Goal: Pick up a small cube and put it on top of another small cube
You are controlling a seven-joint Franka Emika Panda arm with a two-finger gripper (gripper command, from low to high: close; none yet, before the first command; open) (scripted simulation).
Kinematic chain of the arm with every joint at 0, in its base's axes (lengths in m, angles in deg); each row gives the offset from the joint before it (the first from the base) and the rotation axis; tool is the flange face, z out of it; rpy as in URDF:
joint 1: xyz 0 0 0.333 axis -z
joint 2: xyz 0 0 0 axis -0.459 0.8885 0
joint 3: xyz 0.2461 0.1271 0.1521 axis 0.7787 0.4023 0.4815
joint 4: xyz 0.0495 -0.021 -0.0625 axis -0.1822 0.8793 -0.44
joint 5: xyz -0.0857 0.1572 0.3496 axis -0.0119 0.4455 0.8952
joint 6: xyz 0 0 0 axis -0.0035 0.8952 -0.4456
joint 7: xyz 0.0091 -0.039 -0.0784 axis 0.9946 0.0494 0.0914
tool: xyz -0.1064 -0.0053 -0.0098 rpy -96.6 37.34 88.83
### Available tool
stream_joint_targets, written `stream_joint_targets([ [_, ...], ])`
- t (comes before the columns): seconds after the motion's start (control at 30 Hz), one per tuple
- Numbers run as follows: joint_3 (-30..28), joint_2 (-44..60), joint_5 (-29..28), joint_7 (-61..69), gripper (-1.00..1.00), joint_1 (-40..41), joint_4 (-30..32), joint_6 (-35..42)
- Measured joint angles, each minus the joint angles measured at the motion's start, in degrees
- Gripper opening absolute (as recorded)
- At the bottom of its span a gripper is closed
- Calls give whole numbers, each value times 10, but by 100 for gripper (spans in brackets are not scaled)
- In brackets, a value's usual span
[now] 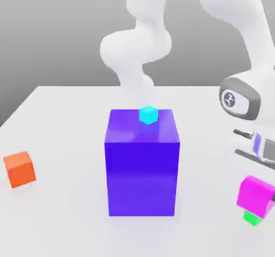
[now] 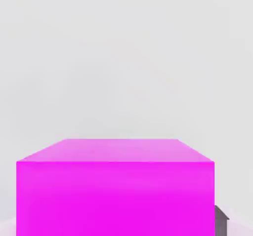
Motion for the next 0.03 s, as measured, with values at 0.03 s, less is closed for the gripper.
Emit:
stream_joint_targets([
  [0.03,0,0,0,0,100,0,0,0],
])
